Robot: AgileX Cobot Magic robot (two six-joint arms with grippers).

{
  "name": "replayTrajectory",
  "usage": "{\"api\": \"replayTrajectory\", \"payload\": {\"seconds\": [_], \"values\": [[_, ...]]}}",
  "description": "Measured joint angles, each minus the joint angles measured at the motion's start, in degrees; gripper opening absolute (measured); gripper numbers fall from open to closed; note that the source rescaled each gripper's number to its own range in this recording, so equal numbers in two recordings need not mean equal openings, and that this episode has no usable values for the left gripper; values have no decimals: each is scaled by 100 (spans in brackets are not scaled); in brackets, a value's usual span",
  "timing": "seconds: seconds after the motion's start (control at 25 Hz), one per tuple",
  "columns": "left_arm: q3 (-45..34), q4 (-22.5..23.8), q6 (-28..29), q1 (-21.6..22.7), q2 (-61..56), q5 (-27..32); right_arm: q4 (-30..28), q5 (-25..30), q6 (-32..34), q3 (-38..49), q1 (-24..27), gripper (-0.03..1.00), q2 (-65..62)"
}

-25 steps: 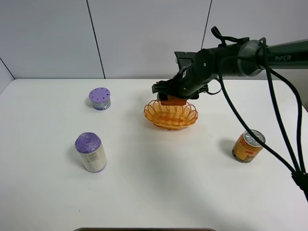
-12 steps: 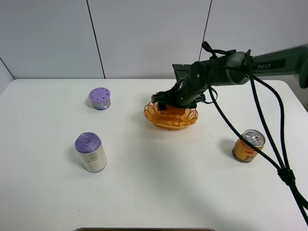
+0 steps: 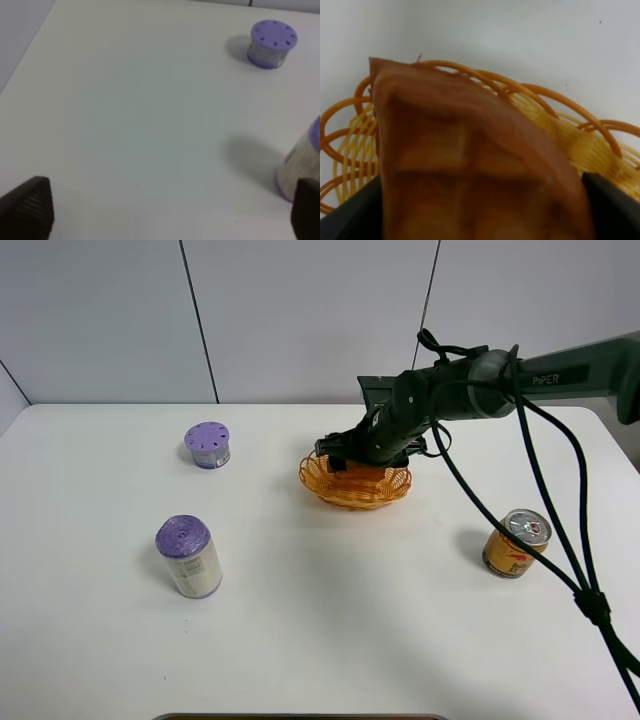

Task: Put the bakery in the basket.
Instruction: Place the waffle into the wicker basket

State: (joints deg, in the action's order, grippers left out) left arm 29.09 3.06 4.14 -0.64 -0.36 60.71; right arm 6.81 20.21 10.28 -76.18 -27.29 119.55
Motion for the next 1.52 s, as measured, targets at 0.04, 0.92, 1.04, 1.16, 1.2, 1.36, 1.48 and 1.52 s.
{"api": "replayTrajectory", "payload": {"seconds": [0.04,0.92,1.04,1.16,1.2,1.36,1.48,1.52], "values": [[0,0,0,0,0,0,0,0,0,0,0,0,0],[0,0,0,0,0,0,0,50,0,0,0,96,-53],[0,0,0,0,0,0,0,113,0,0,0,96,-209],[0,0,0,0,0,0,-8,228,-17,0,0,96,-391],[0,0,0,0,0,0,-20,280,-30,0,0,97,-459],[0,0,0,0,0,0,-134,465,-62,1,0,99,-823],[0,0,0,0,0,0,-270,537,-103,1,0,100,-1183],[0,0,0,0,0,0,-319,577,-108,1,0,100,-1328]]}}
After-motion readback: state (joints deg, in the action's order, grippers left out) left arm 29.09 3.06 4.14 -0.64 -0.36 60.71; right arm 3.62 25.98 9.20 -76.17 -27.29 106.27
